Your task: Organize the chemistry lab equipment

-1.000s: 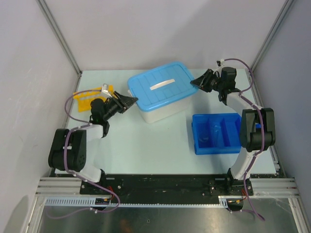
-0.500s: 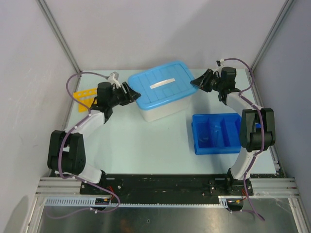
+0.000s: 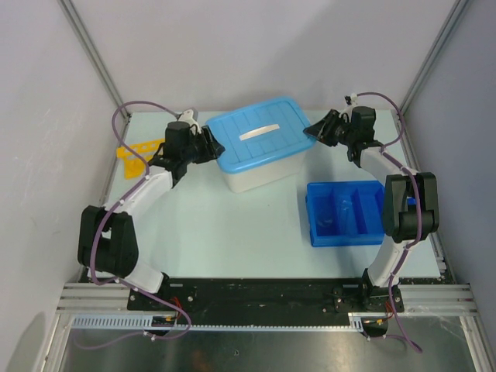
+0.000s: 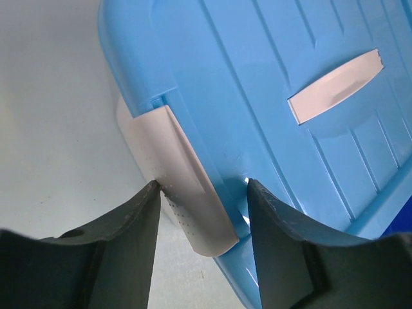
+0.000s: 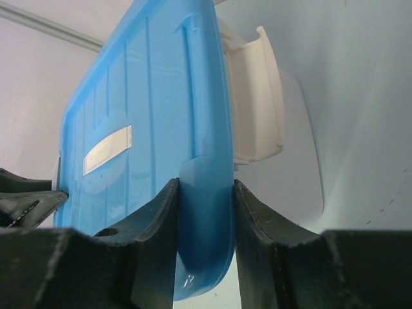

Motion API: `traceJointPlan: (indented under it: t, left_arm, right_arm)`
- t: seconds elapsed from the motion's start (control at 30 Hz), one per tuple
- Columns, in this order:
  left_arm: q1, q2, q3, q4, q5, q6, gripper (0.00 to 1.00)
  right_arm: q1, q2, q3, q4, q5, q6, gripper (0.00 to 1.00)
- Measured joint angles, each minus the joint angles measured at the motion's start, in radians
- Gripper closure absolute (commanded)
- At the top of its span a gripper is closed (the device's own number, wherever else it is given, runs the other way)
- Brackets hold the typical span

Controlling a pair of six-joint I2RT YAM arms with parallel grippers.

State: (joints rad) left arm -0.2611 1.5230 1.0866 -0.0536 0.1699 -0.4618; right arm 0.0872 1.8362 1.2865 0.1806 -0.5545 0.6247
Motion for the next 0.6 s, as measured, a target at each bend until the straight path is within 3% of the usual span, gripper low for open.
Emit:
traceJointPlan:
  t: [0.13, 0.23, 0.6]
  left_arm:
    - [-0.011, 0.011, 0.025, -0.026, -0.035, 0.001, 0.53]
    - [-0.014, 0.013, 0.033, -0.035, -0.048, 0.002, 0.48]
    - [0.005, 0.003, 0.032, -0.032, -0.017, 0.051, 0.49]
  right_arm:
    - [0.003, 0.0, 0.001, -0.001, 0.01, -0.002, 0.67]
    - [0.004, 0.0, 0.002, -0.001, 0.012, 0.0, 0.59]
    - [-0.008, -0.001, -0.006, -0.026, -0.037, -0.006, 0.07]
